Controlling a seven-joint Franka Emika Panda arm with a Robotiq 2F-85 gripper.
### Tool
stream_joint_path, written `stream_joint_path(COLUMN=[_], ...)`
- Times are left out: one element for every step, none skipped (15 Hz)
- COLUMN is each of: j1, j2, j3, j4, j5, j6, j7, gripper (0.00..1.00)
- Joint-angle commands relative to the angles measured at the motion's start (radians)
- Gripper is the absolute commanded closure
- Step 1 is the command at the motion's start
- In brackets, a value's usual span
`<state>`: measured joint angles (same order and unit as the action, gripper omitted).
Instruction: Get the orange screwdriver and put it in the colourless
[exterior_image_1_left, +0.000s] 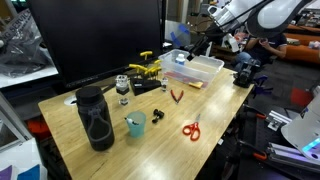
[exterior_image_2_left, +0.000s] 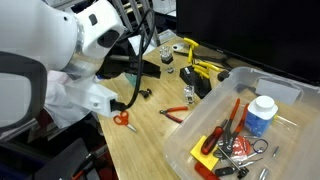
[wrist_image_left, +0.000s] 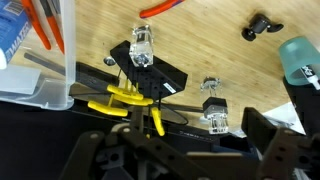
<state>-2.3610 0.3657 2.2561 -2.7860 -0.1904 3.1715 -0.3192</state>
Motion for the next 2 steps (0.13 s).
stream_joint_path(j1=[0.001, 0.001], j2=[0.000, 0.000], j3=[0.000, 0.000], j4=[0.000, 0.000], j5=[0.000, 0.000], j6=[0.000, -0.001], j7=[0.000, 0.000], gripper=[0.00, 0.00])
